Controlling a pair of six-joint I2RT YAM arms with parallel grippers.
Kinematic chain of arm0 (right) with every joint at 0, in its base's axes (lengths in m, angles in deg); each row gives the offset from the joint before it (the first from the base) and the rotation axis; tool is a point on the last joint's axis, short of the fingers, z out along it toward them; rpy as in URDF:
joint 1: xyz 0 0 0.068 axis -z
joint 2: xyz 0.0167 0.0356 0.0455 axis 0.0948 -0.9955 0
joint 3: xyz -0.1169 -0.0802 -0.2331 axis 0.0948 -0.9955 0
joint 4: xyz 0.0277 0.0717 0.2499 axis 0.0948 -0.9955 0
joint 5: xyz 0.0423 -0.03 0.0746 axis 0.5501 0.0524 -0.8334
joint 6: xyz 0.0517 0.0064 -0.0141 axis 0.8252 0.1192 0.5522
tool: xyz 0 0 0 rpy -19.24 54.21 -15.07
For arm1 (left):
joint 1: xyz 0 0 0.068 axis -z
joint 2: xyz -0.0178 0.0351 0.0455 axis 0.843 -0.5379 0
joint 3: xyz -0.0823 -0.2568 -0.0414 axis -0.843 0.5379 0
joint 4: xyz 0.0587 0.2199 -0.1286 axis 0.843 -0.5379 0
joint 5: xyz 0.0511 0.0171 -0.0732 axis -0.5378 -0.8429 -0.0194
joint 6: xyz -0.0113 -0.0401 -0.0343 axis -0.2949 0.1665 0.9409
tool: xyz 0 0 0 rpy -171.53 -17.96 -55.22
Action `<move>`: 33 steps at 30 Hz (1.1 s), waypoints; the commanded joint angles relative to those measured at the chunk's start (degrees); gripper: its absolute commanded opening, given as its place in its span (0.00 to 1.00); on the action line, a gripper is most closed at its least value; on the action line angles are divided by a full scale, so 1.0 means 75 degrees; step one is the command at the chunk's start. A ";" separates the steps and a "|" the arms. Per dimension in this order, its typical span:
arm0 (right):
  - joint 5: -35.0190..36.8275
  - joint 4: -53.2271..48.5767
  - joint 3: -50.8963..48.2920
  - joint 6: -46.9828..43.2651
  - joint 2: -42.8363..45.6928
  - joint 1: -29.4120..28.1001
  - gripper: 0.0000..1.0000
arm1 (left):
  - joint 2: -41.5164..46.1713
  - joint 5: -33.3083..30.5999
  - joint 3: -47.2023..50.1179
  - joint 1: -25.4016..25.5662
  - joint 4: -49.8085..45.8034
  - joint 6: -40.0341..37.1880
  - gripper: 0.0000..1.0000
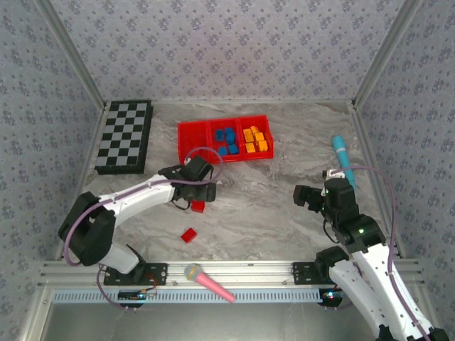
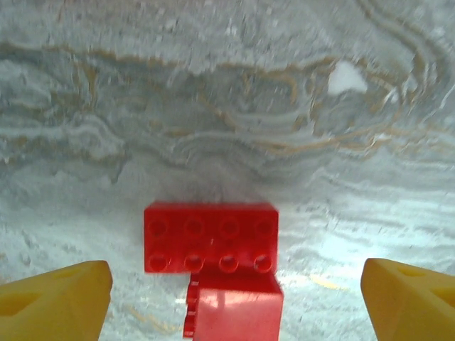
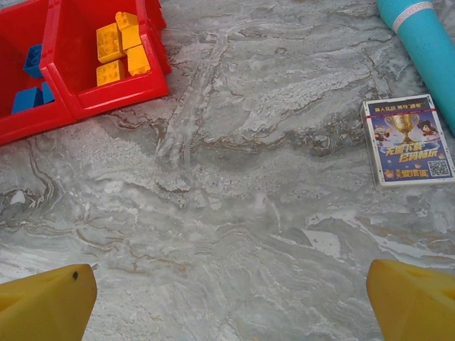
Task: Sort the legos into containers by color
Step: Pick up the lego from the middle-left of the table.
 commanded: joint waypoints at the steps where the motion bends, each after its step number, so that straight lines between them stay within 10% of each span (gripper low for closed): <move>1: -0.0109 0.0066 -0.0062 -0.0056 -0.0012 0.0053 1.00 | 0.0381 0.0035 0.0181 0.0097 0.0028 0.0532 0.85; 33: -0.0121 0.0054 -0.0062 -0.0020 0.0047 0.0088 0.99 | -0.0894 0.0390 0.0734 0.0126 0.0568 0.0809 0.59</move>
